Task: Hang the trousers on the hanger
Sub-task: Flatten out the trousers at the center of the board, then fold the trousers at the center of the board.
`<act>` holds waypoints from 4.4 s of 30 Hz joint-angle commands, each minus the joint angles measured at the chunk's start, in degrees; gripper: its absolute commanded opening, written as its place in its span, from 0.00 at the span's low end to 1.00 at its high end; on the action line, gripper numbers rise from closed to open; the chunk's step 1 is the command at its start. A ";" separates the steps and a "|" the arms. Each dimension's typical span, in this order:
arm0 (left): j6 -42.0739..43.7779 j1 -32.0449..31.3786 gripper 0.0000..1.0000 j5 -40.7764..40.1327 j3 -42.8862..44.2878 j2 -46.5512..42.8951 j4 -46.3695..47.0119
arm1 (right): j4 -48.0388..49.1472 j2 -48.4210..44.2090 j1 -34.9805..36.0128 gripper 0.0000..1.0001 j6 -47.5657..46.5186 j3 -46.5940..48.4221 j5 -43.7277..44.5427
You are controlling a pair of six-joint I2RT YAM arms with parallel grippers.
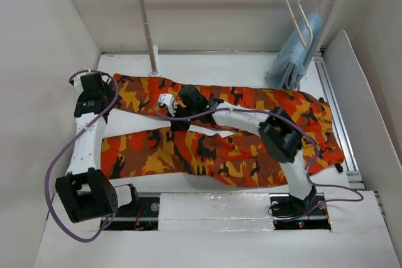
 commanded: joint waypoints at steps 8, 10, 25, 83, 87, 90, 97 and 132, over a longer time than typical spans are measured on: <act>2.07 0.25 0.60 -6.48 -8.39 -6.99 -6.58 | -3.33 3.61 -4.65 0.61 4.08 13.16 16.24; -2.49 -0.28 0.64 -11.48 -8.77 -9.18 -9.31 | -1.05 -2.36 -4.65 0.75 4.43 8.07 13.27; -20.52 7.89 0.76 -5.55 -7.44 10.12 -15.04 | 1.33 -37.96 -1.67 0.67 7.16 -25.52 11.40; -10.58 26.09 0.59 -3.16 -4.38 21.63 -2.64 | -13.70 -64.51 -7.03 0.06 10.49 -38.53 10.25; -11.46 26.09 0.51 -1.67 -3.49 23.67 -0.53 | -15.98 -67.33 -7.03 0.17 12.69 -39.67 12.71; -12.17 26.09 0.45 -0.26 -3.76 25.43 2.02 | -17.04 -69.44 -7.03 0.19 14.54 -40.99 13.86; -11.73 26.09 0.00 2.55 -4.89 28.94 4.74 | -24.05 -73.83 -7.55 0.31 19.80 -42.31 22.97; -21.92 1.04 0.00 12.49 0.99 -4.28 -0.35 | -50.97 -52.84 -61.18 0.54 71.83 -47.58 42.87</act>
